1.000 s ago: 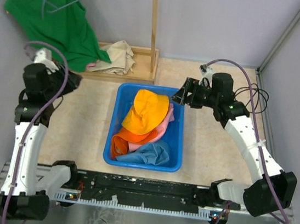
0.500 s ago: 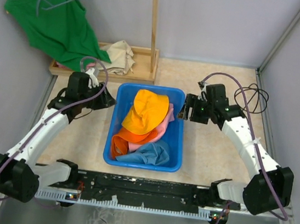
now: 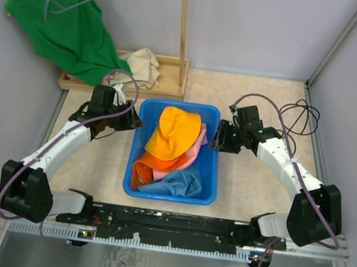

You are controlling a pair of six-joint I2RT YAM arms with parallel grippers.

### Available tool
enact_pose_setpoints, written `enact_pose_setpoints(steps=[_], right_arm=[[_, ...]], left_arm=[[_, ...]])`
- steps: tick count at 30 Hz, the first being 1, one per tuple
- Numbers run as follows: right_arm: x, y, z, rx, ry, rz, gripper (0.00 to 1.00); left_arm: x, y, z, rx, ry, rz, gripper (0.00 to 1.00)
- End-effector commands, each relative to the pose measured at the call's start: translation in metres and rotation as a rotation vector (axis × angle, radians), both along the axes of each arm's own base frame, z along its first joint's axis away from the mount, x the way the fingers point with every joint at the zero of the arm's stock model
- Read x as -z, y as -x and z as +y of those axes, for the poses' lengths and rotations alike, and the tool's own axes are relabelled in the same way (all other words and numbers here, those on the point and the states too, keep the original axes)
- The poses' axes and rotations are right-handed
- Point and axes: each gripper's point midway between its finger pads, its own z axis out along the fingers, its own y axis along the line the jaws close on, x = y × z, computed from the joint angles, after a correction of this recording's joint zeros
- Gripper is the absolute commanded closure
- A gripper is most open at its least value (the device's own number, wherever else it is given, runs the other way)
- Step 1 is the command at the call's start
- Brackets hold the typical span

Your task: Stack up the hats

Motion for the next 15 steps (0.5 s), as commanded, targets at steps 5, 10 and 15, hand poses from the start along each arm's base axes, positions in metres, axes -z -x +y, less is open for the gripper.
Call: enact_pose_setpoints(steps=[5,10,15], right_arm=[[0.011,0.004,0.031,-0.039,-0.038,0.011,0.66],[0.008,0.001,0.044,-0.036,-0.061,0.014,0.81],[0.005,0.001,0.075,-0.029,-0.113,0.044,0.94]], left_arm=[[0.013,-0.003,-0.004,0.056,-0.05,0.009,0.51],[0.011,-0.013,0.02,-0.017,-0.178,-0.007,0.52],[-0.041,-0.035,0.06,-0.197,-0.323,-0.095,0.35]])
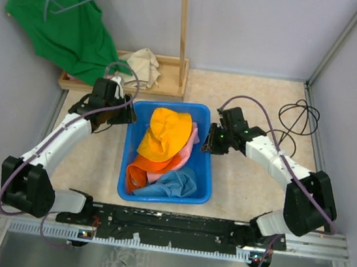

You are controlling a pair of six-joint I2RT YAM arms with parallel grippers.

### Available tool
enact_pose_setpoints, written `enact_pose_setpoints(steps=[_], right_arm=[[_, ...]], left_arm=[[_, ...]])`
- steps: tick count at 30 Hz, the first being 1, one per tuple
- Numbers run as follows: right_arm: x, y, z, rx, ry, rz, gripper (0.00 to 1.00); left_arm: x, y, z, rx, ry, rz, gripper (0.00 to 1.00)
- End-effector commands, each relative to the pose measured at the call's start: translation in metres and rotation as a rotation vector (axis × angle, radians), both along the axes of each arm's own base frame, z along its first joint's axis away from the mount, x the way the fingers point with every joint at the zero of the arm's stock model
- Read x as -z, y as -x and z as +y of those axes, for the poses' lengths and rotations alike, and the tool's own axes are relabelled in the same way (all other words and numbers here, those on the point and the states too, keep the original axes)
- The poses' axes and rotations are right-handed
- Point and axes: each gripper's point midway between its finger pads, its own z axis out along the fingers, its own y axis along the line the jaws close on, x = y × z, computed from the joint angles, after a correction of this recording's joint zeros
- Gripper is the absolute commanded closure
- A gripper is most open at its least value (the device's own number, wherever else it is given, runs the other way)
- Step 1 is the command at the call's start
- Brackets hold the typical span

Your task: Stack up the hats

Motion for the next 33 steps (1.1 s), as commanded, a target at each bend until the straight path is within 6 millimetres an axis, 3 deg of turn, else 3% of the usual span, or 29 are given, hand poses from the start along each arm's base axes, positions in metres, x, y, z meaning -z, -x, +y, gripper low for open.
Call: enact_pose_setpoints(steps=[1,2,7,10,13,18,27,33], right_arm=[[-0.018,-0.008,0.049,-0.008,-0.114,-0.007,0.97],[-0.02,-0.008,0.059,0.014,-0.151,0.009,1.0],[-0.021,-0.003,0.108,0.053,-0.26,0.072,1.0],[-0.022,-0.003,0.135,0.079,-0.293,0.098,1.0],[-0.03,-0.016,0.141,0.105,-0.287,0.066,1.0],[-0.031,-0.033,0.102,0.181,-0.255,0.054,1.0],[-0.024,-0.044,-0.014,0.353,-0.16,0.007,1.0],[-0.03,-0.045,-0.074,0.478,-0.121,-0.018,1.0]], left_arm=[[-0.071,-0.028,0.037,-0.139,-0.147,-0.16,0.34],[-0.095,-0.033,0.039,-0.152,-0.148,-0.201,0.3],[-0.158,-0.045,0.041,-0.17,-0.121,-0.29,0.28],[-0.175,-0.045,0.035,-0.144,-0.095,-0.318,0.28],[-0.173,-0.042,0.038,-0.139,-0.102,-0.334,0.28],[-0.16,-0.035,0.039,-0.134,-0.098,-0.326,0.28],[-0.138,-0.04,0.029,-0.095,-0.06,-0.293,0.27],[-0.121,-0.047,0.021,-0.069,-0.041,-0.26,0.28]])
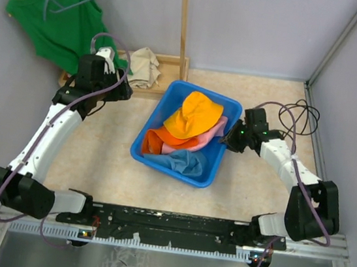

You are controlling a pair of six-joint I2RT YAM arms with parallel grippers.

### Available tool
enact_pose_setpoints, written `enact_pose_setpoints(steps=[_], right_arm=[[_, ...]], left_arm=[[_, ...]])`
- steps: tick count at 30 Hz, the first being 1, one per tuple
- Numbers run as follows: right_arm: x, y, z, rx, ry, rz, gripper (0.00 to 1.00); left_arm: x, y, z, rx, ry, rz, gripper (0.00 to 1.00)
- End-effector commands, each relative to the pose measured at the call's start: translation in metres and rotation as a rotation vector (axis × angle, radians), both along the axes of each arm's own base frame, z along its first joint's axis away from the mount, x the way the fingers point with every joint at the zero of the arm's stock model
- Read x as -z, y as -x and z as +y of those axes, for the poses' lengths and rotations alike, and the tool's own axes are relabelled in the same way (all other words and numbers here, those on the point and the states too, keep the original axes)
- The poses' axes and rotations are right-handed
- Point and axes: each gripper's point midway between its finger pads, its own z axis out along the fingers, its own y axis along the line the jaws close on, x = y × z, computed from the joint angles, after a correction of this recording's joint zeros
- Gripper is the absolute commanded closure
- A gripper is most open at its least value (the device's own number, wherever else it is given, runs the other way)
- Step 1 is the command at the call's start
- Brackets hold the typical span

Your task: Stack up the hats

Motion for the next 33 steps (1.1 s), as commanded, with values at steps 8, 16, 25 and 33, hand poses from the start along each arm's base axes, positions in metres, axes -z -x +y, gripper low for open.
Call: enact_pose_setpoints(steps=[8,16,25,33], right_arm=[[-0.039,0.006,-0.071,0.253,-0.038,-0.097,1.0],[-0.04,0.001,-0.091,0.554,-0.155,-0.144,1.0],[-0.015,-0.008,-0.139,0.871,-0.215,-0.151,1.0],[-0.015,-0.022,-0.162,1.093,-0.309,-0.223,1.0]], left_arm=[[0.02,-0.014,-0.018,0.063,0.053,0.023,0.29],[0.026,-0.018,-0.024,0.107,0.048,0.029,0.29],[0.025,-0.023,-0.025,0.128,0.026,0.025,0.29],[0.03,-0.028,-0.027,0.14,0.022,0.032,0.29]])
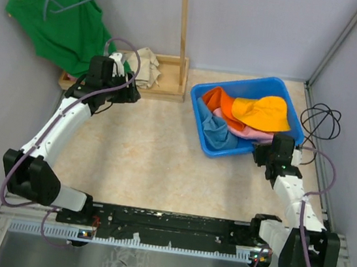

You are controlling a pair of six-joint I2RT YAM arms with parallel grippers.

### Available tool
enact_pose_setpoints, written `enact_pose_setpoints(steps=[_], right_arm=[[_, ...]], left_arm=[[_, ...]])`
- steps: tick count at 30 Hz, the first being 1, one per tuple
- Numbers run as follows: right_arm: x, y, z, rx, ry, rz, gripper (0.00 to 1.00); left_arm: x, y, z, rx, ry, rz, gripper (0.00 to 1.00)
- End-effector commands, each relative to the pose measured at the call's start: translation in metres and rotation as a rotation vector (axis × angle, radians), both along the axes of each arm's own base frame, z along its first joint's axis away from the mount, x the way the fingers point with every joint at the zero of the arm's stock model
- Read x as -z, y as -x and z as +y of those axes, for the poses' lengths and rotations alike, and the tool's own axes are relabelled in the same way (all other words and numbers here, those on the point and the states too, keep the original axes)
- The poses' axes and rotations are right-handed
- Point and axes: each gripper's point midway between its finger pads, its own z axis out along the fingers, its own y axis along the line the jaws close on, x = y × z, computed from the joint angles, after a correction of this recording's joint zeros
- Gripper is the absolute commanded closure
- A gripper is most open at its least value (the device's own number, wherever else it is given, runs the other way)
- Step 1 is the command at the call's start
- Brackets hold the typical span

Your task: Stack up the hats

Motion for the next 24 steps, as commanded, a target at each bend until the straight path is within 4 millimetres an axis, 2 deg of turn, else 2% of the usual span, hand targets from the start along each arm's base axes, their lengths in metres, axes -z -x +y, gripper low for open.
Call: enact_pose_setpoints(steps=[1,4,11,14,15,21,22,24], right_arm=[[-0.017,-0.028,-0.031,0.25,-0.066,-0.122,1.0],[-0.01,-0.048,-0.025,0.233,-0.095,-0.115,1.0],[-0.013,-0.108,-0.002,0.155,-0.133,-0.146,1.0],[-0.022,-0.134,0.018,0.082,-0.147,-0.152,1.0],[-0.032,-0.145,0.024,0.058,-0.147,-0.17,1.0],[-0.063,-0.18,0.067,-0.069,-0.176,-0.214,1.0],[-0.058,-0.185,0.074,-0.088,-0.18,-0.198,1.0],[-0.06,-0.192,0.084,-0.107,-0.181,-0.196,1.0]], left_arm=[[-0.011,-0.011,-0.003,0.022,0.002,-0.048,0.29],[-0.007,-0.013,-0.004,0.029,-0.001,-0.042,0.29],[0.002,-0.016,-0.003,0.031,-0.015,-0.026,0.29],[0.004,-0.017,-0.001,0.025,-0.024,-0.023,0.29],[0.004,-0.018,-0.001,0.023,-0.025,-0.024,0.29],[0.0,-0.026,0.001,0.003,-0.025,-0.037,0.29],[-0.001,-0.028,0.002,-0.001,-0.024,-0.037,0.29],[-0.003,-0.031,0.002,-0.007,-0.023,-0.04,0.29]])
